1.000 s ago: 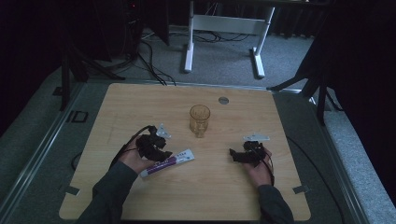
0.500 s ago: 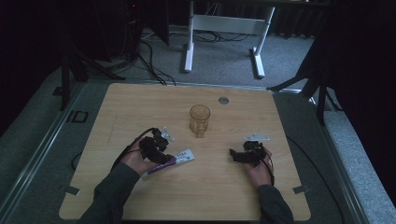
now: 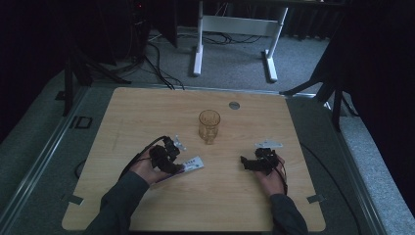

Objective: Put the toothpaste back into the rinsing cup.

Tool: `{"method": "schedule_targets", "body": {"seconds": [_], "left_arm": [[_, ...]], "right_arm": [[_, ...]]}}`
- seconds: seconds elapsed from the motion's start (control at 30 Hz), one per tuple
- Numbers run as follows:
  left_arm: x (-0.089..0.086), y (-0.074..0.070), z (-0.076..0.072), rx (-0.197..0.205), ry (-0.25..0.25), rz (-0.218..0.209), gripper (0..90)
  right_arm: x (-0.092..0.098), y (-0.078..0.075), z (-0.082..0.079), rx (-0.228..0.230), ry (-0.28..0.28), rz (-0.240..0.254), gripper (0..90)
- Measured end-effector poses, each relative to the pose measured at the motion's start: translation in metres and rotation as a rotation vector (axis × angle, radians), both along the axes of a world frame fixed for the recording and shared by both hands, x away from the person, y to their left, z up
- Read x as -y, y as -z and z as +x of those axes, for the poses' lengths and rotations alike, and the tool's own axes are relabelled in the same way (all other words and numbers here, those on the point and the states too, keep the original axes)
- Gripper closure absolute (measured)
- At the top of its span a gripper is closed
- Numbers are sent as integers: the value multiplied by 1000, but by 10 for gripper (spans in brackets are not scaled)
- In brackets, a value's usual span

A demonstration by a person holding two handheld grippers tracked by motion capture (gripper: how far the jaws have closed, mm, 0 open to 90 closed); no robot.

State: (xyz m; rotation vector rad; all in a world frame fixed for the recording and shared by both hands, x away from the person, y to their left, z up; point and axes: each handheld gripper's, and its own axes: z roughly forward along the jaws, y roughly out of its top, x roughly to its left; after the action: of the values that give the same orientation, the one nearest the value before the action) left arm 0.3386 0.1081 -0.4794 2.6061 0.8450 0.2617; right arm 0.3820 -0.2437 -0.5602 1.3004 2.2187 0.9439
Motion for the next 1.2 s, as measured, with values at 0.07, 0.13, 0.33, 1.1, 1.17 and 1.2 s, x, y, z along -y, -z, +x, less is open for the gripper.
{"method": "schedule_targets", "body": {"seconds": [0.07,0.13,0.33,1.1,1.17,1.2], "left_arm": [[1,1,1,-5,0,12,554],[1,3,1,-11,0,22,553],[4,5,2,-19,5,44,541],[11,19,5,-48,20,142,533],[12,21,5,-51,22,150,534],[12,21,5,-51,22,150,535]], "right_arm": [[0,0,0,0,0,0,156],[0,0,0,0,0,0,155],[0,0,0,0,0,0,155],[0,0,0,0,0,0,156],[0,0,0,0,0,0,156],[0,0,0,0,0,0,156]]}}
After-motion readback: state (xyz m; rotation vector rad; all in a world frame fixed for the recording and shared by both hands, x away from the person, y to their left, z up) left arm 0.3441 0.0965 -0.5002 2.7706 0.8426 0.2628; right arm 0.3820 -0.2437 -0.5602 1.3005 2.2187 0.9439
